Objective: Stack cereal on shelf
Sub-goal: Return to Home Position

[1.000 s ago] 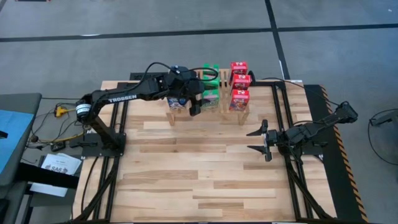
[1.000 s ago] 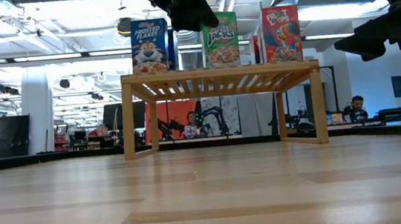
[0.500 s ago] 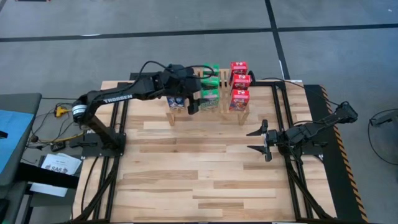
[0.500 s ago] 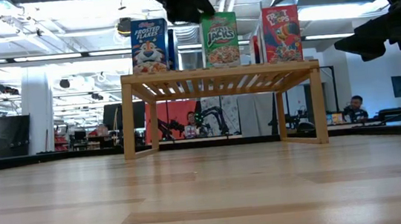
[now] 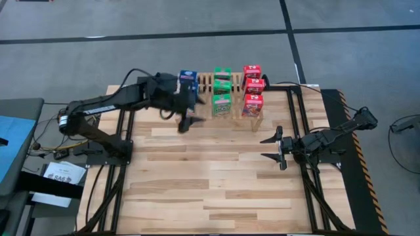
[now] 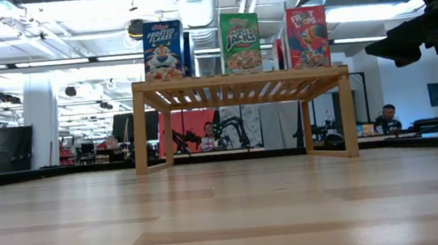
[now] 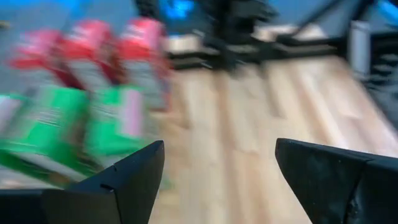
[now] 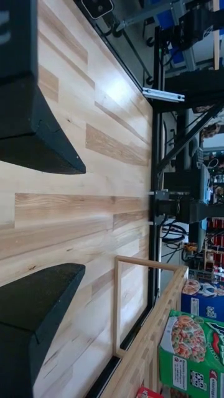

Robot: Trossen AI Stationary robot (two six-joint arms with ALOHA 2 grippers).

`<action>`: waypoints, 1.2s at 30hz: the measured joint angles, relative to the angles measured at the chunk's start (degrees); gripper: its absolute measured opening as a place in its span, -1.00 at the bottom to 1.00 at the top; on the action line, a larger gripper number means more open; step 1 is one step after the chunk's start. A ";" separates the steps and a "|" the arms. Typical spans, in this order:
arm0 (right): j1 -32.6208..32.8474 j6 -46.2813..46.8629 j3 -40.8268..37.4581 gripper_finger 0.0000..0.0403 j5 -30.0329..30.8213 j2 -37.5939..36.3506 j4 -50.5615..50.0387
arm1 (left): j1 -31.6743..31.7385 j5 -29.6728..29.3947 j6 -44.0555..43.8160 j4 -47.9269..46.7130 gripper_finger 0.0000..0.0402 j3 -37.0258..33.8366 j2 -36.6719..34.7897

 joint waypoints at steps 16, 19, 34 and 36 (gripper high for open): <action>0.00 0.00 -0.02 0.35 -0.02 0.02 -0.01 | -18.90 -15.40 -8.80 9.08 0.49 -25.88 -22.08; 0.00 0.00 -0.02 0.35 -0.02 0.00 0.00 | -20.01 -15.03 -9.02 19.36 0.49 -37.55 -28.95; 0.00 0.00 -0.02 0.35 0.00 0.02 0.00 | -21.20 -15.36 -12.42 35.29 0.49 -71.53 -56.13; 0.00 0.00 -0.01 0.35 0.00 0.01 -0.02 | -21.20 -15.36 -12.79 35.79 0.49 -73.75 -58.83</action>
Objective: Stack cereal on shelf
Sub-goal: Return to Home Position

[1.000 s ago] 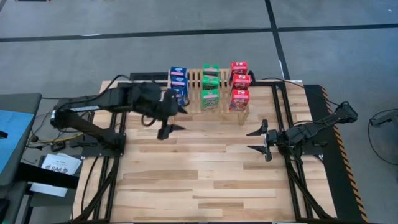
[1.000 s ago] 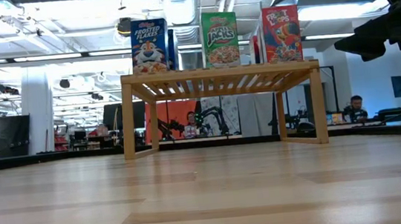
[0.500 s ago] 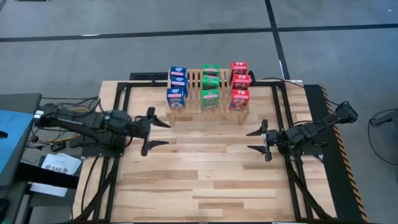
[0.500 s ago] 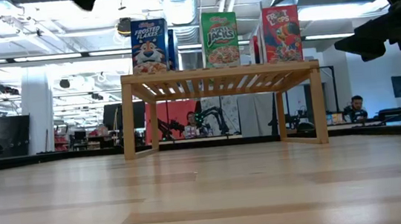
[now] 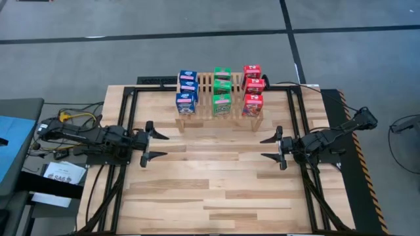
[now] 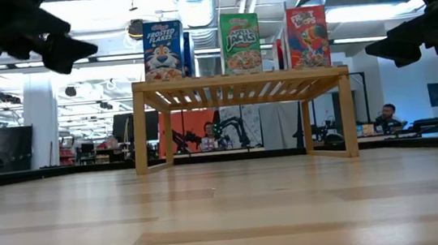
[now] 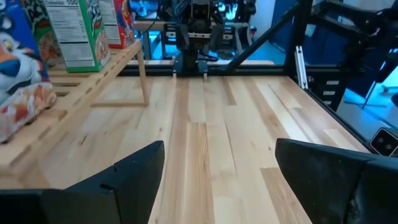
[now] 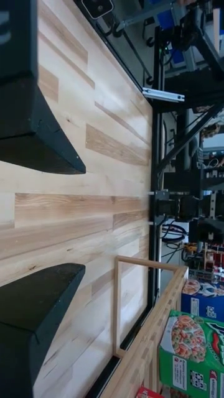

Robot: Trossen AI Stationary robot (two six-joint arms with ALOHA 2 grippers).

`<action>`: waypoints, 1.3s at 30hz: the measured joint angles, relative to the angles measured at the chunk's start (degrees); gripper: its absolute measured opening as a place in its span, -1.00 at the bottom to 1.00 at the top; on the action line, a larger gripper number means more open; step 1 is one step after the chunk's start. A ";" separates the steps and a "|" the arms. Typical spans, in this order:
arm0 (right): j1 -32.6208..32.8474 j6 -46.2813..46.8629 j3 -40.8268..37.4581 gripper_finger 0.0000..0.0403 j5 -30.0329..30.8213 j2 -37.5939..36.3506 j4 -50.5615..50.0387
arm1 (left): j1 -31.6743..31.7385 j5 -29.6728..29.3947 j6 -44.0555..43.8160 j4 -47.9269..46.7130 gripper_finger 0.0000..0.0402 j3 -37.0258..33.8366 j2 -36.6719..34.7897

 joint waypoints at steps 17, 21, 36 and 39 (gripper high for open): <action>0.00 0.00 -0.01 0.35 -0.02 0.01 0.02 | 0.02 -3.53 -0.89 -1.45 0.49 -11.45 -15.69; -0.01 0.01 0.01 0.35 0.00 0.00 0.01 | 0.04 -6.69 0.99 -0.55 0.49 -11.45 -15.31; -0.01 0.00 0.01 0.35 0.00 0.00 0.01 | 0.07 -6.97 1.99 -0.61 0.49 -11.51 -14.95; -0.01 0.01 0.01 0.35 0.00 0.01 0.00 | 0.07 -6.97 1.99 -0.61 0.48 -11.51 -14.95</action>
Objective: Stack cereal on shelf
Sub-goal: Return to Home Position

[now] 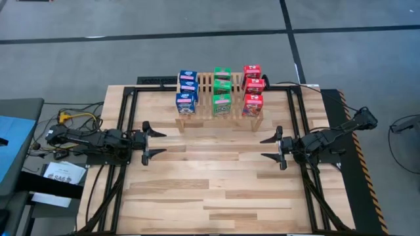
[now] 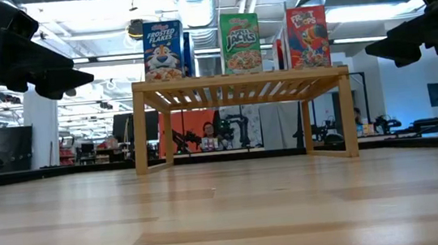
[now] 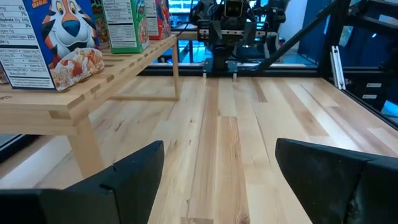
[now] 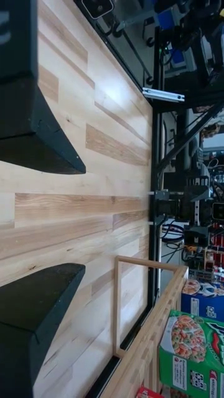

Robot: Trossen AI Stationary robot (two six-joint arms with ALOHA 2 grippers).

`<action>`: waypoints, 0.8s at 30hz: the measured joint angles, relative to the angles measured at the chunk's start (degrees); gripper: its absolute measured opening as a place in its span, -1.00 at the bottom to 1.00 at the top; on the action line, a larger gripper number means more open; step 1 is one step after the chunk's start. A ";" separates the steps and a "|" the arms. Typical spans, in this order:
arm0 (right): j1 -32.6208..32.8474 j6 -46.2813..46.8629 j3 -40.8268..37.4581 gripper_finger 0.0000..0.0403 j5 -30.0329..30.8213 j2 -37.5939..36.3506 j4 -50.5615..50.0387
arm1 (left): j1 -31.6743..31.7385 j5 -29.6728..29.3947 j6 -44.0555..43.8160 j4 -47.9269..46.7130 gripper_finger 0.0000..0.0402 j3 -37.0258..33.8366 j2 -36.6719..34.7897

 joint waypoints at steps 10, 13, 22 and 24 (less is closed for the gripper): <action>-0.02 0.00 -0.02 0.35 -0.01 -0.17 0.02 | 0.00 0.02 0.00 0.00 0.48 -0.04 0.02; -0.50 -0.01 -0.01 0.35 0.00 -1.26 0.02 | 0.00 0.02 0.00 0.00 0.48 -0.04 0.02; -4.41 0.00 -0.01 0.35 -0.02 -5.30 0.03 | 0.00 0.02 0.00 -0.02 0.48 -0.07 0.02; -5.47 0.00 0.00 0.35 -0.02 -6.02 0.03 | 0.00 0.02 0.00 -0.02 0.48 -0.07 0.02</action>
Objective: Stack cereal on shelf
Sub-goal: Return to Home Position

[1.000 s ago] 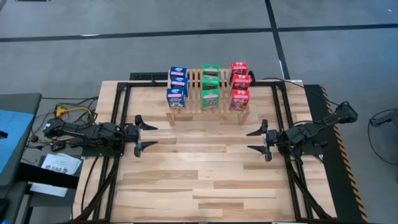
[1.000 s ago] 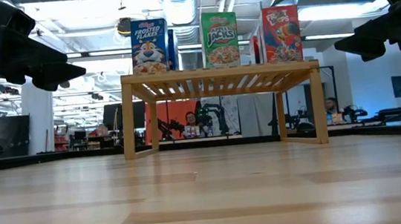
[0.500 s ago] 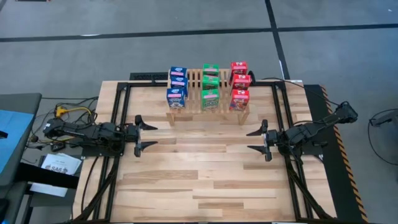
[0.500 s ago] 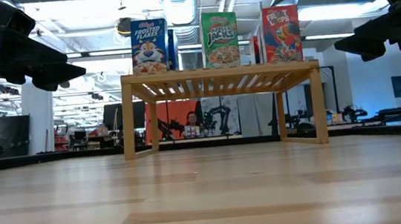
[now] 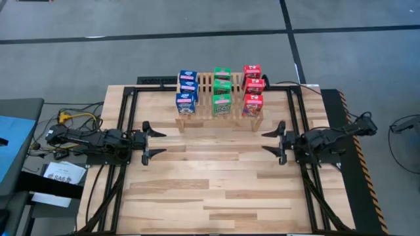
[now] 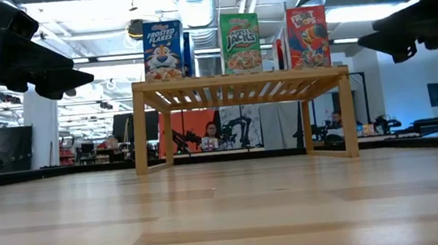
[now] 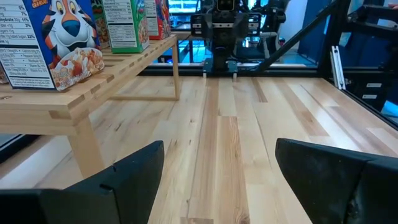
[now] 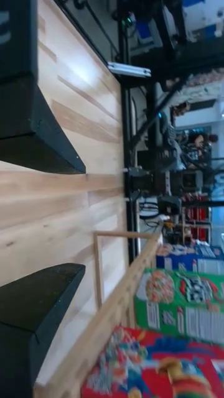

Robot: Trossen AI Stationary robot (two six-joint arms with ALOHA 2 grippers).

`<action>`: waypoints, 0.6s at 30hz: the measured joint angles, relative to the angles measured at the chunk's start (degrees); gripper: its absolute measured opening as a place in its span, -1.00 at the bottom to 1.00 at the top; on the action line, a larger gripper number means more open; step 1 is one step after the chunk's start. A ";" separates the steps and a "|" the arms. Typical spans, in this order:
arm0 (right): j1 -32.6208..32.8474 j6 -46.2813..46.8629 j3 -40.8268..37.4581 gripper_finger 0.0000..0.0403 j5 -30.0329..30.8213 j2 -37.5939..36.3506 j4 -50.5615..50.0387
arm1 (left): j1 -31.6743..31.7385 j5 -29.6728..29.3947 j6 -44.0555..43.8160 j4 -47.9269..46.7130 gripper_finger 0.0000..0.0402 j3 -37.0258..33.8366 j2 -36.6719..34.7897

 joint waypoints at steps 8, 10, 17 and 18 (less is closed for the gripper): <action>-3.47 0.00 -0.02 0.35 0.02 -3.63 0.03 | 0.01 -0.01 0.00 0.00 0.48 -0.02 0.00; -3.95 0.02 -0.02 0.35 0.00 -4.65 0.03 | 0.00 0.00 0.00 0.00 0.48 -0.02 0.00; -4.01 0.02 -0.02 0.35 0.00 -5.57 0.08 | 0.02 0.00 0.00 0.00 0.48 -0.02 0.00; -3.83 0.02 -0.02 0.35 0.00 -5.57 0.08 | 0.02 0.00 0.00 0.00 0.48 -0.02 0.00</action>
